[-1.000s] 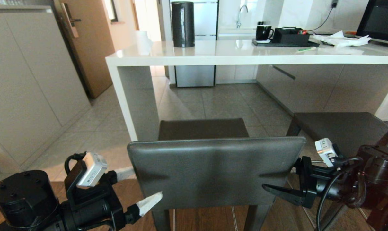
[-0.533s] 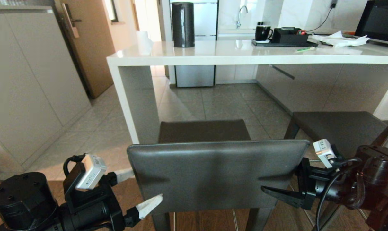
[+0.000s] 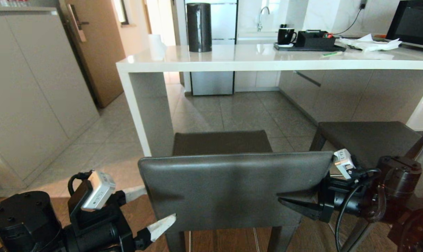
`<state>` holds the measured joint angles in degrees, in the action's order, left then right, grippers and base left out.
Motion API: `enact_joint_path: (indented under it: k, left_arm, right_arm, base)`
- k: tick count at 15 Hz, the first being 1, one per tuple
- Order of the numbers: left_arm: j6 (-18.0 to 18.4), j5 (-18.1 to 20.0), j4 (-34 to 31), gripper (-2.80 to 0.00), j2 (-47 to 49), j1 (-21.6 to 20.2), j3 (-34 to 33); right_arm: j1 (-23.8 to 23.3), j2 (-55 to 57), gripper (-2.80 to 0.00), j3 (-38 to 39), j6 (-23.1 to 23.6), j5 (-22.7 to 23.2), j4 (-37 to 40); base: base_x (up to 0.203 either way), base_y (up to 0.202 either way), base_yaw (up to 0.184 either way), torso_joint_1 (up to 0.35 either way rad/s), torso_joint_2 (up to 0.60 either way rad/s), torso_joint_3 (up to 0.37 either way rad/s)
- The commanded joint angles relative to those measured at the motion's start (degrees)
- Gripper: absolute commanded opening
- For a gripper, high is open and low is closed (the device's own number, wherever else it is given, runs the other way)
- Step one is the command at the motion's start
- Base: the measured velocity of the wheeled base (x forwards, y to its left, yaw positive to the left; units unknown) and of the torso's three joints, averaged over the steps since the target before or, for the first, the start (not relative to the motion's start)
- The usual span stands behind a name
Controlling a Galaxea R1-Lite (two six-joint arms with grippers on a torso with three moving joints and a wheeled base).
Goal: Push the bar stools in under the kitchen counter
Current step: Pull the gray chair out from under the dining table
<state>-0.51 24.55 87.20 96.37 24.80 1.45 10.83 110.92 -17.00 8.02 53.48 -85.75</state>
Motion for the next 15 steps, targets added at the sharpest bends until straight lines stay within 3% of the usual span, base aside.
enact_joint_path:
  k: [1,5,11,15]
  left_arm:
    - [0.0,0.1,0.5,0.00,0.1,0.0,0.0]
    - [0.0,0.1,0.5,0.00,0.1,0.0,0.0]
    - [-0.1,-0.1,0.5,0.00,-0.1,-0.1,0.0]
    - [-0.2,-0.1,0.5,0.00,-2.5,-4.3,-0.5]
  right_arm:
    - [0.1,1.8,0.00,-1.6,0.0,-1.1,-0.4]
    - [0.3,3.6,0.00,-5.1,-0.1,-3.3,-0.3]
    - [1.1,2.5,0.00,-4.5,-0.1,-3.7,-0.4]
    - [-1.6,-2.6,0.00,-1.1,-1.2,-3.5,-0.4]
  base:
    - [0.000,0.000,0.000,0.000,0.00,0.000]
    - [0.000,0.000,0.000,0.000,0.00,0.000]
    - [0.000,0.000,0.000,0.000,0.00,0.000]
    - [0.000,0.000,0.000,0.000,0.00,0.000]
